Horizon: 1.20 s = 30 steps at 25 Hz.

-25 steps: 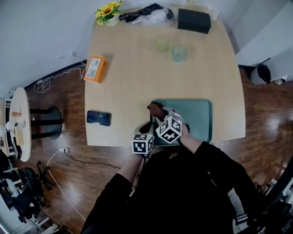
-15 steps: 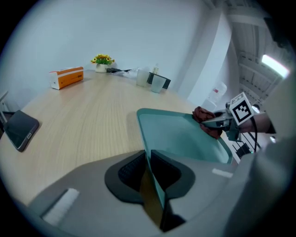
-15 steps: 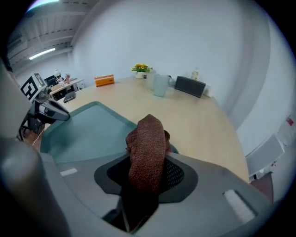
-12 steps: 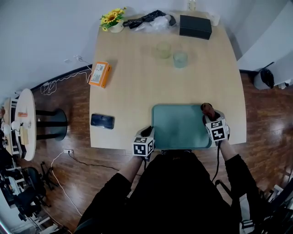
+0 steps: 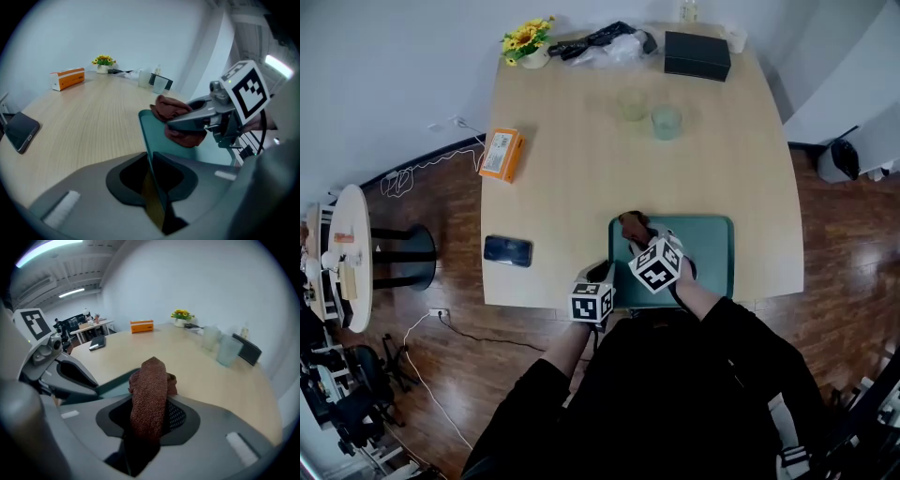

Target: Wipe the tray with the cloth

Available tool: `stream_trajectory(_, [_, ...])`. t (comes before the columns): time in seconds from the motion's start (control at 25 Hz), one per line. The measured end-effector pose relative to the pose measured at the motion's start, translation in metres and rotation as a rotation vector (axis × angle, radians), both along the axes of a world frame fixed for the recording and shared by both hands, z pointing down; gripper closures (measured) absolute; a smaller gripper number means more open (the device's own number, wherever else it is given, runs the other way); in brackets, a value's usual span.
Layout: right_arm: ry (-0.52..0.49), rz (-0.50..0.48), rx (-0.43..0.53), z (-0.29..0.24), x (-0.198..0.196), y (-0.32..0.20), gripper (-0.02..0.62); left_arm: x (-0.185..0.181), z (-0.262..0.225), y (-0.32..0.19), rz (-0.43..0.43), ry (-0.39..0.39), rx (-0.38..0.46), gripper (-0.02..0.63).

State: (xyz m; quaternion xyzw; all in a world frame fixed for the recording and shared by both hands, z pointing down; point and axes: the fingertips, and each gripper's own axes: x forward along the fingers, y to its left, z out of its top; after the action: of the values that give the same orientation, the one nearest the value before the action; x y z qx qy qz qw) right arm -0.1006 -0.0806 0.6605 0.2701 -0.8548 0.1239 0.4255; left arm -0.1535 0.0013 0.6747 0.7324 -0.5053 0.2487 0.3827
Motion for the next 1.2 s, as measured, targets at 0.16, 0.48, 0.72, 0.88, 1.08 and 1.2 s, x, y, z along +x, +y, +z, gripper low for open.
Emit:
stream_trajectory(0.16, [0.023, -0.111, 0.022, -0.002, -0.044, 0.006, 0.460, -0.003, 0.001, 0.000, 0.001, 0.019, -0.007, 0.584])
stream_trajectory(0.48, [0.096, 0.144, 0.013, 0.002, 0.139, -0.026, 0.459, -0.007, 0.001, 0.002, -0.002, -0.003, -0.001, 0.584])
stream_trajectory(0.72, [0.097, 0.281, 0.019, -0.005, 0.246, -0.032, 0.457, -0.006, 0.002, -0.001, -0.005, -0.026, 0.016, 0.584])
stream_trajectory(0.88, [0.069, 0.254, -0.010, -0.010, 0.244, 0.010, 0.457, -0.006, 0.004, 0.000, -0.022, -0.046, 0.017, 0.584])
stream_trajectory(1.08, [0.056, 0.147, -0.106, -0.004, 0.236, 0.119, 0.457, -0.006, 0.003, 0.001, -0.041, -0.055, 0.012, 0.584])
stream_trajectory(1.2, [0.087, 0.072, -0.056, 0.003, 0.233, 0.147, 0.459, -0.007, 0.004, 0.002, -0.066, -0.064, -0.018, 0.584])
